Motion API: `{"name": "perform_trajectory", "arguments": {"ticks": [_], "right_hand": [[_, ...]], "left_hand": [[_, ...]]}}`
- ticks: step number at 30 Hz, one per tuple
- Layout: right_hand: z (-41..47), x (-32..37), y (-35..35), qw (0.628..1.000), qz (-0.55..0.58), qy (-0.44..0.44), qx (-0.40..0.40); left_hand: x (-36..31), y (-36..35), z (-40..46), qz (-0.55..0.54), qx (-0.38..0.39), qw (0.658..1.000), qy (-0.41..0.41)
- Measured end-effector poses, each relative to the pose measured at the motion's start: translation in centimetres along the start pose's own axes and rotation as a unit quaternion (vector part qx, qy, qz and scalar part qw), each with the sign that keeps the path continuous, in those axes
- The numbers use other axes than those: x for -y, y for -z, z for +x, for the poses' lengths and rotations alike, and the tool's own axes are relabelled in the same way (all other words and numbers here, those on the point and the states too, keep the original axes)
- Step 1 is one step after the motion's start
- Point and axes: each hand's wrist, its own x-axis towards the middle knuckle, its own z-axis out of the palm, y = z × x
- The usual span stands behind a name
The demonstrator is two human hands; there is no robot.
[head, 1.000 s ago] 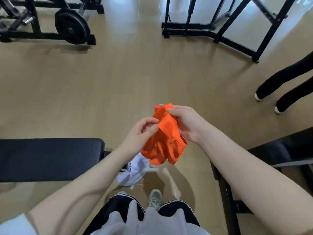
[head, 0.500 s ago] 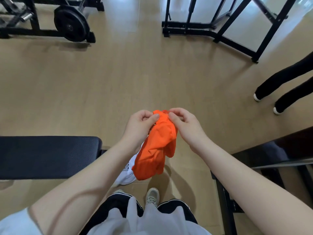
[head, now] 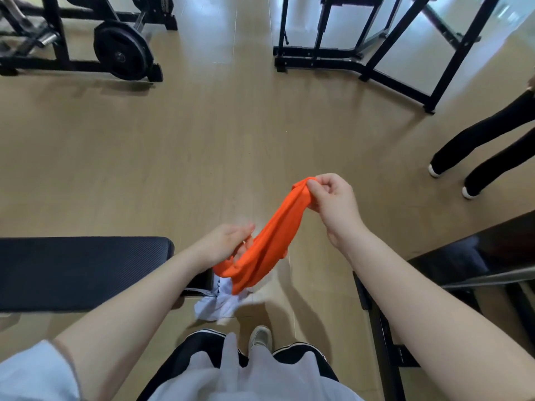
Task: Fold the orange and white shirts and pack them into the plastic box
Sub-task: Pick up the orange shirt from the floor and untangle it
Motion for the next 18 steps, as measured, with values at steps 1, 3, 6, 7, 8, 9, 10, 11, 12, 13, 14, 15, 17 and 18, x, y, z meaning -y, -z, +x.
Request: {"name": "perform_trajectory", "arguments": {"ticks": [1,3,6,7,8,9,10,11,12,13,14,15,17,18], "right_hand": [[0.1,0.0,0.4,0.999,0.032,-0.018,-0.006],[0.4,-0.1,1.3,0.998,0.053,-0.033,-0.013],[0.6,-0.5,1.8,0.998,0.054,-0.039,0.007],[0.5,-0.6,1.7,0.998,0.050,-0.042,0.020],[0.3,-0.8,1.6,0.998,0.041,-0.046,0.034],[0.2,-1.0,1.4,0.997,0.031,-0.049,0.048],[0.0,-1.2,1.2,0.997,0.024,-0.051,0.061],[-0.2,-1.3,1.0,0.996,0.024,-0.053,0.071],[-0.4,-1.4,0.9,0.995,0.031,-0.055,0.080],[-0.5,-1.4,0.8,0.994,0.043,-0.055,0.085],[-0.6,-1.4,0.8,0.993,0.054,-0.054,0.087],[-0.7,-1.2,0.7,0.993,0.067,-0.053,0.086],[-0.6,-0.9,0.7,0.991,0.095,-0.051,0.081],[-0.4,-0.8,0.7,0.990,0.111,-0.051,0.077]], "left_hand": [[1.0,0.5,-0.3,0.000,0.047,0.999,0.017],[3.2,0.8,-0.6,0.045,0.137,0.988,0.045],[5.3,0.0,-0.9,0.090,0.194,0.974,0.073],[5.2,-0.5,-0.8,0.083,0.188,0.977,0.061],[4.8,-1.2,-0.4,0.068,0.161,0.984,0.032],[4.0,-1.9,0.2,0.046,0.114,0.992,-0.002],[3.0,-2.5,0.7,0.012,0.059,0.997,-0.037],[2.0,-3.1,1.2,-0.030,0.012,0.997,-0.066],[0.8,-3.5,1.6,-0.075,-0.013,0.993,-0.093],[-0.1,-3.9,2.0,-0.102,-0.015,0.988,-0.112],[-1.1,-4.4,2.0,-0.133,-0.002,0.982,-0.131],[-1.9,-5.0,2.1,-0.160,0.013,0.977,-0.140],[-3.0,-6.0,2.3,-0.195,0.023,0.969,-0.148],[-3.3,-6.3,2.4,-0.210,0.015,0.966,-0.148]]}}
